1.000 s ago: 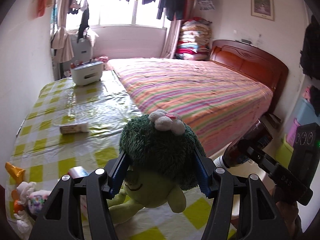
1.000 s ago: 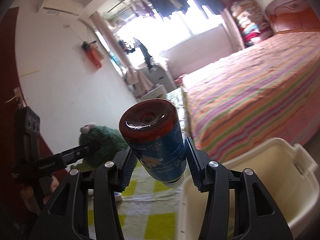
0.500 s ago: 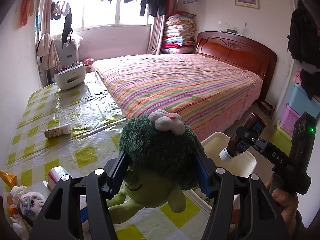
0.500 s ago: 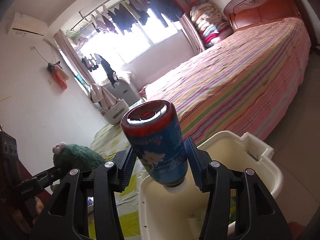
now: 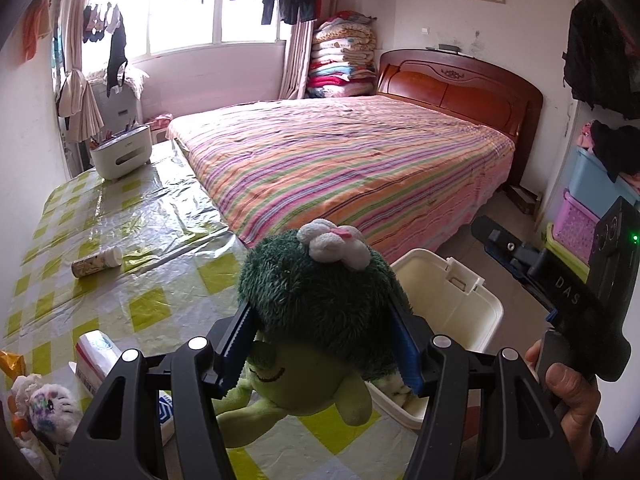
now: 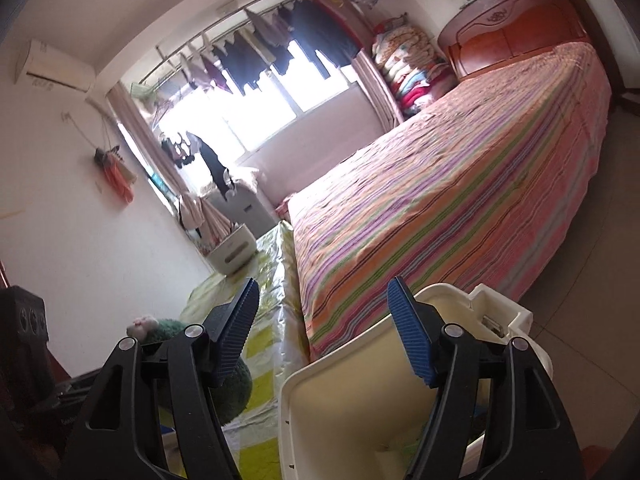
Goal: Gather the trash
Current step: 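Open the right tool over the cream bin while the left tool holds the plush toy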
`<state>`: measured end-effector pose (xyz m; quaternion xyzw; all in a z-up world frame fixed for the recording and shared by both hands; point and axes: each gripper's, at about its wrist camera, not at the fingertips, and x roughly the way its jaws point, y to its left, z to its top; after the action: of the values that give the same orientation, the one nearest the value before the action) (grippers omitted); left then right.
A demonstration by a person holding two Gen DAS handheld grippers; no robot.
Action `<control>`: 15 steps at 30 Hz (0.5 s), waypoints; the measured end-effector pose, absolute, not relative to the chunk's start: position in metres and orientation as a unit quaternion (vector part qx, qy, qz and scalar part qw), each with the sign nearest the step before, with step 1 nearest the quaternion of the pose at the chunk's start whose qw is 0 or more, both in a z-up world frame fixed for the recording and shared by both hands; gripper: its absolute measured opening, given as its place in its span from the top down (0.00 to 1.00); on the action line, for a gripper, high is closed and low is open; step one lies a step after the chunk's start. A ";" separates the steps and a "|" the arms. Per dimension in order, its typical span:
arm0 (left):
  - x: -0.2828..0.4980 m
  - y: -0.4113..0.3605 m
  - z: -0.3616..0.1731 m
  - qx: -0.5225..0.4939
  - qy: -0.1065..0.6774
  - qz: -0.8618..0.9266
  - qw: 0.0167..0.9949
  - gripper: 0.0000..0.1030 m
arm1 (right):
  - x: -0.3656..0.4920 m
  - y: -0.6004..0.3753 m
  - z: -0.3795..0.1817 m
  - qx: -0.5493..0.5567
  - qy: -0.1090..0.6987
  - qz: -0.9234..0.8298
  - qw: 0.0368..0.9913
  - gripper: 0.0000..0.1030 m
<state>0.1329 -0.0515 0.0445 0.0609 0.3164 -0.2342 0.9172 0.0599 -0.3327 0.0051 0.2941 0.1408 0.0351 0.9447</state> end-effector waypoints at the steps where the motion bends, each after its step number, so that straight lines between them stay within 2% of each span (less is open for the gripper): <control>1: 0.133 -0.053 0.044 0.061 0.317 -0.237 0.916 0.42 | 0.059 -0.334 0.005 0.297 0.138 0.033 0.944 0.36; 15: 0.119 -0.104 0.024 0.108 0.331 -0.275 0.896 0.39 | 0.048 -0.359 -0.003 0.349 0.107 0.001 0.931 0.32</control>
<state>0.1194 -0.1044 0.0242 0.1075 0.3313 -0.2755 0.8960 0.0483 -0.3591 -0.0025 0.3493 0.1072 0.0005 0.9308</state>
